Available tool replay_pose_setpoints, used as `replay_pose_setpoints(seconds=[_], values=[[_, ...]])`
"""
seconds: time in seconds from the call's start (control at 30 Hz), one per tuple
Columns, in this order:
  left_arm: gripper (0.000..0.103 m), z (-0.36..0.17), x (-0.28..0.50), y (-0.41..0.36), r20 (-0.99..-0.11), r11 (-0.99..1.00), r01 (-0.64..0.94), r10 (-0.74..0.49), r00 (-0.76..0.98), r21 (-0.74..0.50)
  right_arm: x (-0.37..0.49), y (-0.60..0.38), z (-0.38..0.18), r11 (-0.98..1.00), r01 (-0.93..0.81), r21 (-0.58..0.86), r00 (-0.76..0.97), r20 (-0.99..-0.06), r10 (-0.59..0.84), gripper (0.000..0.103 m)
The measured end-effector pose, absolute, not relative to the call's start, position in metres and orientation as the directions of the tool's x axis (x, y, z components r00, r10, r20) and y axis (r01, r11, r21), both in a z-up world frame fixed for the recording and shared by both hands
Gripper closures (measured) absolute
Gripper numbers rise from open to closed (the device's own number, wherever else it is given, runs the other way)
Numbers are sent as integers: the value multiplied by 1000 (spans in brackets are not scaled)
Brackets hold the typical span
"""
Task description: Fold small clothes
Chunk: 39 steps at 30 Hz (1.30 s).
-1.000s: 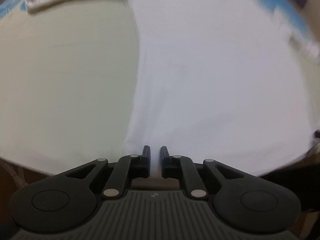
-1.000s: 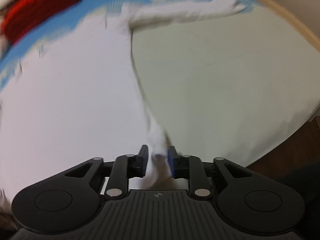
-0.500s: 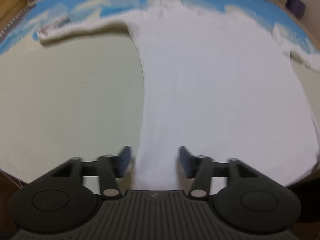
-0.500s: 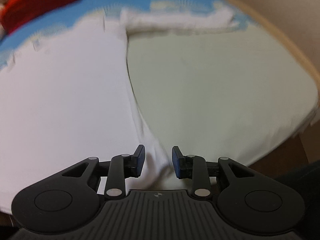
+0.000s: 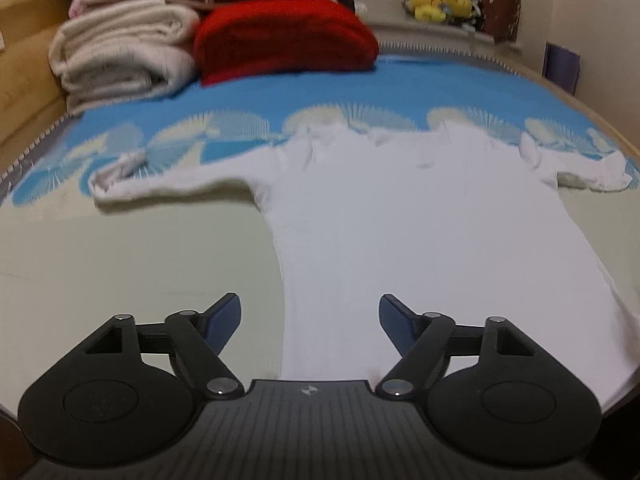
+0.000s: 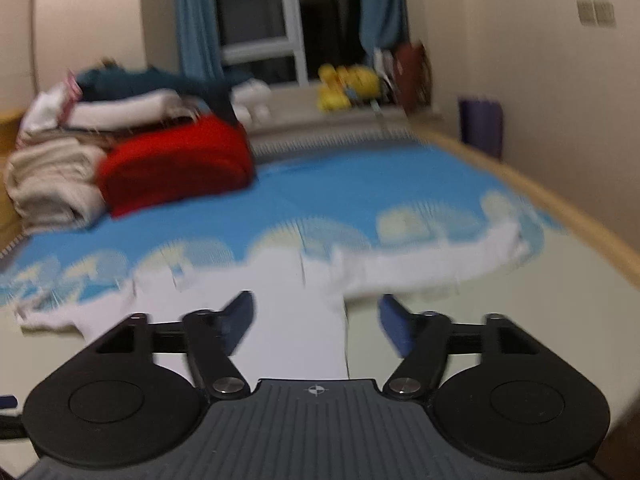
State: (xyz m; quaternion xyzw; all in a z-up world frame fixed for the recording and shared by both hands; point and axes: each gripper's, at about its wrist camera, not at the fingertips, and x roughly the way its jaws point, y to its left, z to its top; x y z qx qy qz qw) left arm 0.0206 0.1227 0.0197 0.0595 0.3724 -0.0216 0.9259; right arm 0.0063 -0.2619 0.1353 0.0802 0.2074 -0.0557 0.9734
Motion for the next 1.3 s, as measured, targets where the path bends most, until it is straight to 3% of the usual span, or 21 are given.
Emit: replay_pose_setpoints(seconds=[0.17, 0.33, 0.37, 0.43, 0.63, 0.87, 1.03, 1.2, 1.3], values=[[19, 21, 34, 116, -671, 994, 74, 2, 741, 85, 26, -264, 144, 996, 65, 61, 919, -393, -35, 20], [19, 11, 43, 110, -685, 995, 52, 21, 728, 87, 31, -266, 103, 989, 140, 41, 893, -437, -109, 22], [19, 11, 43, 107, -686, 995, 47, 25, 727, 86, 35, -267, 100, 985, 164, 56, 882, -455, -121, 27], [19, 8, 46, 104, -685, 995, 43, 29, 728, 87, 30, -265, 99, 982, 175, 64, 911, -388, -137, 29], [20, 13, 51, 100, -649, 994, 14, 59, 758, 106, 42, -257, 90, 989, 143, -21, 903, -407, -139, 29], [31, 12, 64, 103, -667, 995, -54, 99, 739, 88, 102, -236, 107, 994, 108, -1, 826, -556, -91, 29], [39, 7, 69, 105, -700, 993, -79, 120, 704, 90, 165, -201, 126, 996, 72, 58, 791, -611, -22, 29], [61, 12, 74, 104, -741, 991, -119, 128, 659, 66, 192, -176, 113, 995, -43, 93, 813, -576, 89, 29], [71, 14, 76, 99, -748, 988, -122, 152, 646, 95, 203, -168, 89, 999, -9, 41, 730, -682, 35, 31]])
